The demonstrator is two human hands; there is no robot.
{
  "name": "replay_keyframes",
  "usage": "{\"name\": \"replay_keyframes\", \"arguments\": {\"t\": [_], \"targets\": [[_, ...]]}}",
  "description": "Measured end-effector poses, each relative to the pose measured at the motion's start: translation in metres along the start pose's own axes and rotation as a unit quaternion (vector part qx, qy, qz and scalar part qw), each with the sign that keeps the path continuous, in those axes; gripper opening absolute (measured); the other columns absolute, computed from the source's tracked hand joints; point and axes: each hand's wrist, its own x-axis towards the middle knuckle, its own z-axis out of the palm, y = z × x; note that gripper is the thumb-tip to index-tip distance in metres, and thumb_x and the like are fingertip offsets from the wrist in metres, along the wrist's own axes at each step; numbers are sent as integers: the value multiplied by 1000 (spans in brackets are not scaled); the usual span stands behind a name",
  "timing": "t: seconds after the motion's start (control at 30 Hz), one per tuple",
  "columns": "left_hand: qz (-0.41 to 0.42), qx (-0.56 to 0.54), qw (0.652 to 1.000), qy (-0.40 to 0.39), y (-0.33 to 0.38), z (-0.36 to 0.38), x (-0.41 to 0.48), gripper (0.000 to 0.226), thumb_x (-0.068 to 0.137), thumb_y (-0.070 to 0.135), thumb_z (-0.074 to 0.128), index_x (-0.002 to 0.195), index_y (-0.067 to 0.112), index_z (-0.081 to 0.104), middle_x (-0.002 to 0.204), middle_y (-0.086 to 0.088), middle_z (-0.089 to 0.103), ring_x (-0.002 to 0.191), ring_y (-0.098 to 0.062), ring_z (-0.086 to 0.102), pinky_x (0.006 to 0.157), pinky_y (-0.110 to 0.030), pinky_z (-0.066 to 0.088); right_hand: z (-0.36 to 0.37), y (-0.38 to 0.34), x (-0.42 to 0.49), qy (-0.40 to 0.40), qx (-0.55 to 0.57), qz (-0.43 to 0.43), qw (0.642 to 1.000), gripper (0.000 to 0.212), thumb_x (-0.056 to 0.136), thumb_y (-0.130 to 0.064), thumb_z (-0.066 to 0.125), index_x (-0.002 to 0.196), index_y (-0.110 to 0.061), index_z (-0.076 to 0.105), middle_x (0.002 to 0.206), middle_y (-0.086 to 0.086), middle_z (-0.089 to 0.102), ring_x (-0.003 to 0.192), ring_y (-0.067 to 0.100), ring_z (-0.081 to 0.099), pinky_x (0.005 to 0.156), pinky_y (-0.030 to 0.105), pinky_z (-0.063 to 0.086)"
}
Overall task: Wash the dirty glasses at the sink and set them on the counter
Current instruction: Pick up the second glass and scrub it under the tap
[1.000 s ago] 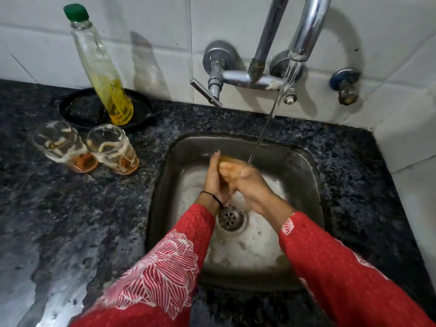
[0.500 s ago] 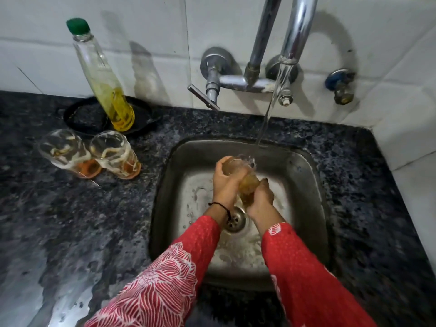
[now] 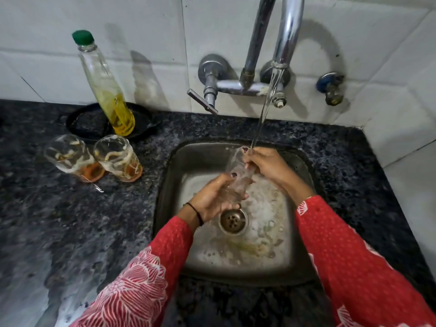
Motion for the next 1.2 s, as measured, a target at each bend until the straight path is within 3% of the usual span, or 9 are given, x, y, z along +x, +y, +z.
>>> {"name": "replay_keyframes", "arguments": {"t": [0.13, 0.33, 0.53, 0.7, 0.77, 0.93, 1.07, 1.13, 1.2], "targets": [[58, 372, 922, 86, 10, 1, 5, 65, 81, 10, 71, 135, 19, 36, 105, -6, 59, 73, -13, 64, 54, -22, 54, 0, -11, -7, -22, -103, -24, 994, 17, 91, -6, 57, 83, 5, 68, 69, 8, 64, 64, 14, 56, 62, 17, 44], [-21, 56, 997, -48, 21, 2, -2, 32, 83, 22, 62, 114, 14, 56, 98, -10, 68, 73, -21, 68, 60, -33, 58, -9, -8, -23, -48, 207, -17, 977, 19, 94, -2, 51, 84, -6, 67, 66, 4, 62, 61, 10, 60, 66, 25, 52], [106, 420, 885, 172, 11, 18, 19, 52, 74, 29, 76, 114, 30, 43, 96, -3, 66, 75, -20, 66, 62, -34, 58, 3, -10, -9, 47, -50, -7, 998, 25, 90, -8, 59, 67, -15, 65, 61, 5, 62, 56, 8, 55, 63, 25, 44], [-31, 85, 996, -12, 31, 19, 5, 19, 90, 28, 56, 106, 19, 61, 95, -6, 66, 72, -21, 66, 64, -38, 59, -6, -5, -18, 7, 269, 11, 963, 21, 90, -1, 56, 75, -12, 67, 67, 1, 66, 62, 10, 56, 70, 29, 44], [-56, 115, 992, -15, 30, 16, 10, 24, 87, 32, 59, 107, 18, 61, 93, -4, 67, 74, -20, 67, 68, -38, 56, -7, -6, -17, 5, 209, 9, 978, 23, 90, 1, 54, 74, -11, 65, 67, 3, 65, 61, 9, 56, 69, 29, 44], [113, 493, 837, 210, 14, 23, 25, 63, 71, 32, 77, 122, 20, 42, 95, -3, 66, 79, -23, 68, 68, -38, 59, -2, -12, -10, 22, -5, 10, 1000, 24, 88, -1, 58, 72, -16, 66, 71, 7, 65, 66, 15, 60, 71, 27, 47], [14, 182, 983, 31, 37, 27, 6, 26, 89, 21, 60, 114, 14, 57, 97, -2, 67, 79, -19, 67, 59, -29, 57, -8, -12, -15, -1, 223, 19, 975, 20, 92, -2, 53, 79, -10, 66, 63, 2, 64, 59, 14, 58, 62, 26, 50], [-54, 67, 996, -21, 41, 24, 2, 19, 92, 24, 50, 105, 14, 61, 88, -1, 68, 74, -19, 66, 59, -31, 56, -9, -12, -14, -10, 254, 17, 967, 23, 92, -1, 51, 78, -9, 66, 65, 4, 63, 54, 9, 58, 60, 26, 49], [-39, 176, 982, 50, 35, 30, 6, 23, 88, 24, 57, 108, 13, 56, 83, -1, 68, 76, -23, 68, 59, -32, 57, -7, -10, -9, 24, 127, 1, 992, 29, 89, -2, 57, 66, -15, 69, 59, 0, 64, 53, 7, 56, 64, 29, 45]]}}
